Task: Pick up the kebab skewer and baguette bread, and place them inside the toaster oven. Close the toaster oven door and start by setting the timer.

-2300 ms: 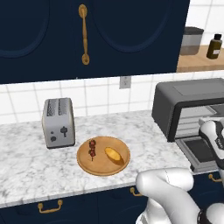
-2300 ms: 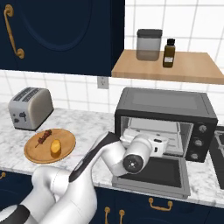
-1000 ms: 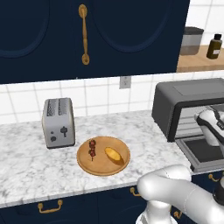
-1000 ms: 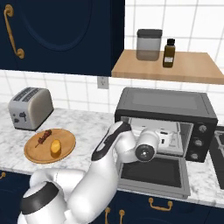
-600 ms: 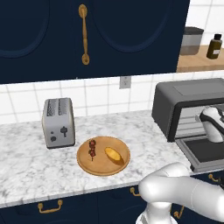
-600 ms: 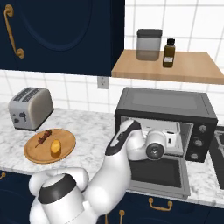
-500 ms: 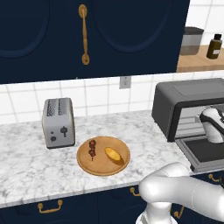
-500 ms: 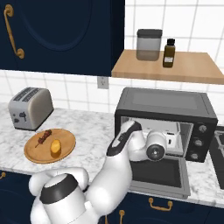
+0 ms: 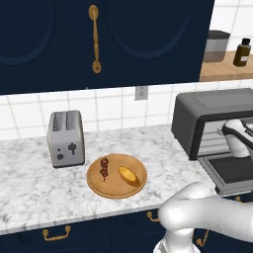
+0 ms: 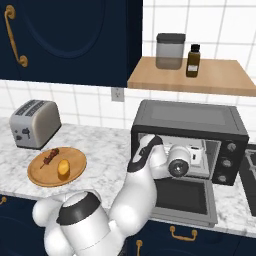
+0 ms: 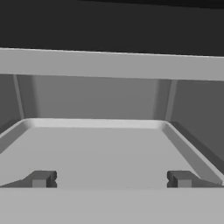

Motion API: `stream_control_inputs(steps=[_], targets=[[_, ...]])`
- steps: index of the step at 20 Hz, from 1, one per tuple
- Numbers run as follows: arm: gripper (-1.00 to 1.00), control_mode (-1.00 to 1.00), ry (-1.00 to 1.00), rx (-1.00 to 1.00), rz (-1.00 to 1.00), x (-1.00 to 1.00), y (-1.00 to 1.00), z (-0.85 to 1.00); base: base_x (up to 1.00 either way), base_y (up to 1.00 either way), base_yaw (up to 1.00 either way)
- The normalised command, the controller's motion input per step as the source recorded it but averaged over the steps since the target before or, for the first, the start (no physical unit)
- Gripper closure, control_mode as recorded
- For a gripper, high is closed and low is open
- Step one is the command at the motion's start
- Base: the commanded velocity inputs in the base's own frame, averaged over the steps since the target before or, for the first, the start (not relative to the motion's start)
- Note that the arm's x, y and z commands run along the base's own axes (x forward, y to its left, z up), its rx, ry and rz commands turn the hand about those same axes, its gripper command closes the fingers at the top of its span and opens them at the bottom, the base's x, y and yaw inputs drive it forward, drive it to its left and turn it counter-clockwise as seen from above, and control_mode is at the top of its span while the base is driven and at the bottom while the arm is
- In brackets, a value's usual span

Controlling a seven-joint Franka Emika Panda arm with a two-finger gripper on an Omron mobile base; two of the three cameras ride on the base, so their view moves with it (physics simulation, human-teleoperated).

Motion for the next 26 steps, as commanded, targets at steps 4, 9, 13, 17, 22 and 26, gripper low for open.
stream_control_inputs(steps=[4, 9, 13, 17, 22, 26], targets=[[-1.0, -1.0, 0.0, 0.0, 0.0, 0.26, 0.0, 0.0, 0.0, 0.0, 0.0], [-1.0, -1.0, 0.0, 0.0, 0.0, 0.25, 0.0, 0.0, 0.0, 0.0, 0.0], [-1.0, -1.0, 0.0, 0.0, 0.0, 0.15, 0.0, 0.0, 0.0, 0.0, 0.0], [-1.0, -1.0, 0.0, 0.0, 0.0, 0.08, 0.0, 0.0, 0.0, 0.0, 0.0], [-1.0, -1.0, 0.0, 0.0, 0.0, 0.07, 0.0, -0.01, 0.0, 0.0, 0.0], [-1.0, -1.0, 0.03, 0.0, 0.0, 0.02, 0.0, -0.08, 0.0, 0.0, 0.0]])
